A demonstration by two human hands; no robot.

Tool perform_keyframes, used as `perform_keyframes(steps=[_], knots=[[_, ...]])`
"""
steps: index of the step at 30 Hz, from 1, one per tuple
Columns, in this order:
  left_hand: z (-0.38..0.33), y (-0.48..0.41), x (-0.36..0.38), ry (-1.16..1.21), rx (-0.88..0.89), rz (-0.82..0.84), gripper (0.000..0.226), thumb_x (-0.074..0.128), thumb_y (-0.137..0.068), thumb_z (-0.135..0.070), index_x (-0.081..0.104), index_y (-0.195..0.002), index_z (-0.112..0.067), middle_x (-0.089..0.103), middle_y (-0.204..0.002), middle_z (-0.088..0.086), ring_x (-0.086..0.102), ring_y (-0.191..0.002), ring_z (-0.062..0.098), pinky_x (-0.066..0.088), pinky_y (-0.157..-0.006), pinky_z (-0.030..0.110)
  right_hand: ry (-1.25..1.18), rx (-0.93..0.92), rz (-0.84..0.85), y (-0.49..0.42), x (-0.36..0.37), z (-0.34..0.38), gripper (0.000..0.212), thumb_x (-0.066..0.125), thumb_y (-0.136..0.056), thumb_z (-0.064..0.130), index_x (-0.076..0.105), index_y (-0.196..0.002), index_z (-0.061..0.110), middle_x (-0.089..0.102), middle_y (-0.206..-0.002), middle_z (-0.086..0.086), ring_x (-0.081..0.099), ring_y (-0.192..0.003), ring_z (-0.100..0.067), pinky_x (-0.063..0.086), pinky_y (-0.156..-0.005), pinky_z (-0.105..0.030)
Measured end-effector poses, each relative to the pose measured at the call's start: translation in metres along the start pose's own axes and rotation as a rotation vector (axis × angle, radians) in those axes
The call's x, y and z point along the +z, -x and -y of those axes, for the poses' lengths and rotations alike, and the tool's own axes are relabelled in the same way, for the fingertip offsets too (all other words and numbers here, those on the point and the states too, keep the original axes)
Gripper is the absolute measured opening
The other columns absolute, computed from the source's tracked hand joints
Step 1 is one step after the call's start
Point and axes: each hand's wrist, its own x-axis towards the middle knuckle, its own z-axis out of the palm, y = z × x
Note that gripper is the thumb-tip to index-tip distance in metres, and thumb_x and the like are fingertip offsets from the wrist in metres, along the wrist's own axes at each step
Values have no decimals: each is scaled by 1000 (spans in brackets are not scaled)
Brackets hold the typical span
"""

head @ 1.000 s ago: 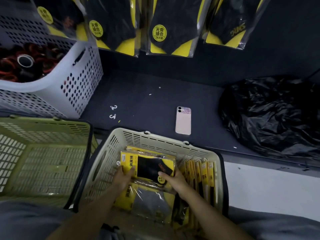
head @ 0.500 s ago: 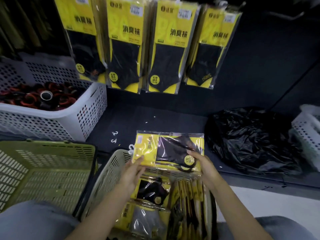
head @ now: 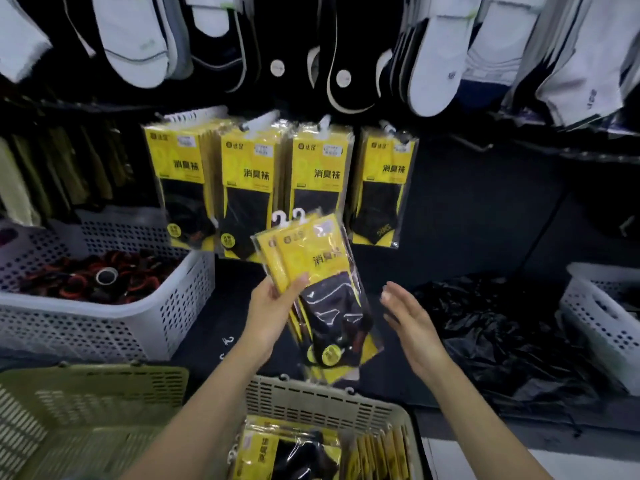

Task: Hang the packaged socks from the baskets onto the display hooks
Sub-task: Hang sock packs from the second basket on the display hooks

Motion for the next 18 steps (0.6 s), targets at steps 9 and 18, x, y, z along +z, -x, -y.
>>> perform_keyframes(steps=[9, 18], knots=[[-13, -9, 41, -144, 130, 210, 35, 76, -63, -45, 67, -94, -30, 73, -90, -20, 68, -83, -3, 48, -64, 6, -38, -169, 48, -10, 18, 44, 39, 69, -76, 34, 67, -111, 16, 73, -108, -1, 69, -101, -13, 54, -81, -21], [-33, -38, 31, -251, 138, 171, 50, 48, -79, -61, 49, -65, -13, 47, -58, -3, 48, -57, 5, 39, -58, 10, -121, -109, -29, -31, -7, 59, 22, 53, -95, 25, 66, -109, 14, 73, -106, -5, 70, -98, -20, 53, -84, -32]])
